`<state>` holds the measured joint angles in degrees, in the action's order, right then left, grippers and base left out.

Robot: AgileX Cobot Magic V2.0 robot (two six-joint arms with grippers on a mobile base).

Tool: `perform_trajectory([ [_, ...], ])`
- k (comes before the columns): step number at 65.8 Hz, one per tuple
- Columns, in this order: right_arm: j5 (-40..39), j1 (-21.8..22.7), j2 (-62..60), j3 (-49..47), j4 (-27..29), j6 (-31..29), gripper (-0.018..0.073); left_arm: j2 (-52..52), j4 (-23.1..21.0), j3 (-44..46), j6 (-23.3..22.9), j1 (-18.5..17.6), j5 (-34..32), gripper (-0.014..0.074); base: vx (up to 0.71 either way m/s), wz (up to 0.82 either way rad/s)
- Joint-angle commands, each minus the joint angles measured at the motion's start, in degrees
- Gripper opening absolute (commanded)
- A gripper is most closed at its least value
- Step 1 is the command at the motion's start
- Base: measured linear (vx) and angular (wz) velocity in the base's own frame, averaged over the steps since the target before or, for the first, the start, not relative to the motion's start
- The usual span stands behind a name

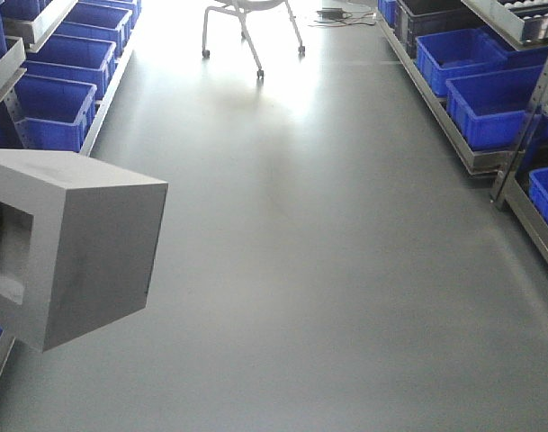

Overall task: Sort gray base to blue bin
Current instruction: 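Drive down the aisle of blue bins to the large blue bins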

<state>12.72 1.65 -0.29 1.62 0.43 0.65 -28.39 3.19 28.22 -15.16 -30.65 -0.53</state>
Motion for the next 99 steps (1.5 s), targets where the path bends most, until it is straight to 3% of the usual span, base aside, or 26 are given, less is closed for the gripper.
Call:
perform_trajectory([
  [1, -4.13, 0.17, 1.03, 0.09, -0.43, -0.65, -0.0005, -0.06, -0.3, 1.75, -0.56, -0.12, -6.39, -0.0007, 0.41, 0.06],
  [99, -4.13, 0.17, 1.03, 0.09, -0.43, -0.65, -0.0005, -0.06, -0.3, 1.75, -0.56, -0.12, -6.39, -0.0007, 0.34, 0.05],
])
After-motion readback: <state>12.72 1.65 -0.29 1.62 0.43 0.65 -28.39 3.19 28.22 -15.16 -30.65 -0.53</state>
